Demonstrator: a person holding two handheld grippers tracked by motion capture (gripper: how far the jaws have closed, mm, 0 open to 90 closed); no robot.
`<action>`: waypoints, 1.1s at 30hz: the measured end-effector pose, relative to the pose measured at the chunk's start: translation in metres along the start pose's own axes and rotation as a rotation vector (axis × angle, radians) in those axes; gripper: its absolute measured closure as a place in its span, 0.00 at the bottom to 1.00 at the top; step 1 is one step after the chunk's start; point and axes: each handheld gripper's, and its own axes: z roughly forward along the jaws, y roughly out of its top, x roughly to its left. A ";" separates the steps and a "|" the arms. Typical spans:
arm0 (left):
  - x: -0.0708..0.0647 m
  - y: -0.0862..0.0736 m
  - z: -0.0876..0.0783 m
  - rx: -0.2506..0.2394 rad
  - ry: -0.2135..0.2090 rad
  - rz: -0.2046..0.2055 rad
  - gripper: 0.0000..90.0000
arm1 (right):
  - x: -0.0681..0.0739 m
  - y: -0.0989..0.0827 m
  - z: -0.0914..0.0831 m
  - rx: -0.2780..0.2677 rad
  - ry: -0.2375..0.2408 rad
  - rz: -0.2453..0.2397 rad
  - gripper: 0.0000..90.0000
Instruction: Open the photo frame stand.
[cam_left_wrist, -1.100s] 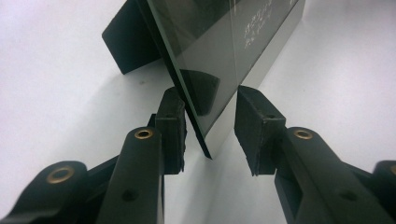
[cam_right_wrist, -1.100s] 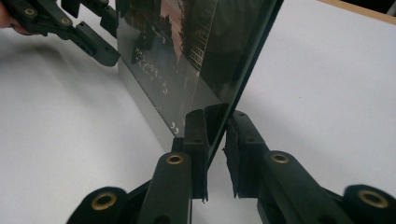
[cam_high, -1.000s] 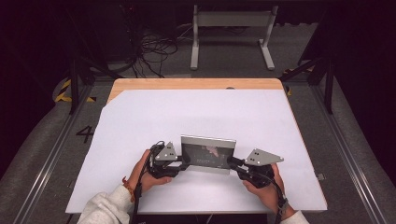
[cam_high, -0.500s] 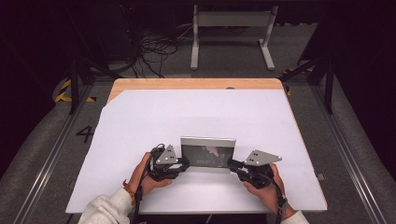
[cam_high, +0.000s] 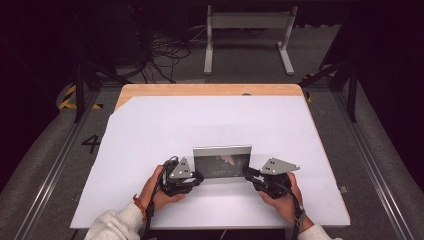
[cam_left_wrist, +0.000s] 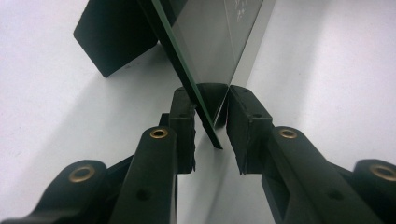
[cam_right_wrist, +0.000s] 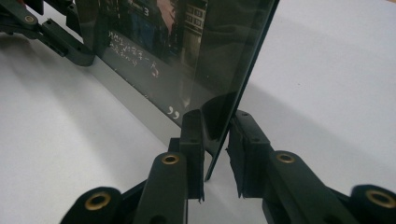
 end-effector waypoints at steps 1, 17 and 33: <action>0.000 0.000 0.000 0.002 -0.002 0.004 0.81 | 0.000 0.000 0.000 0.000 0.002 0.003 0.85; 0.003 0.002 -0.001 0.021 0.011 0.015 0.80 | 0.002 -0.001 0.001 0.001 -0.001 0.020 0.85; 0.010 0.000 0.000 0.004 0.000 -0.008 0.79 | 0.007 0.000 0.001 0.015 -0.013 -0.024 0.86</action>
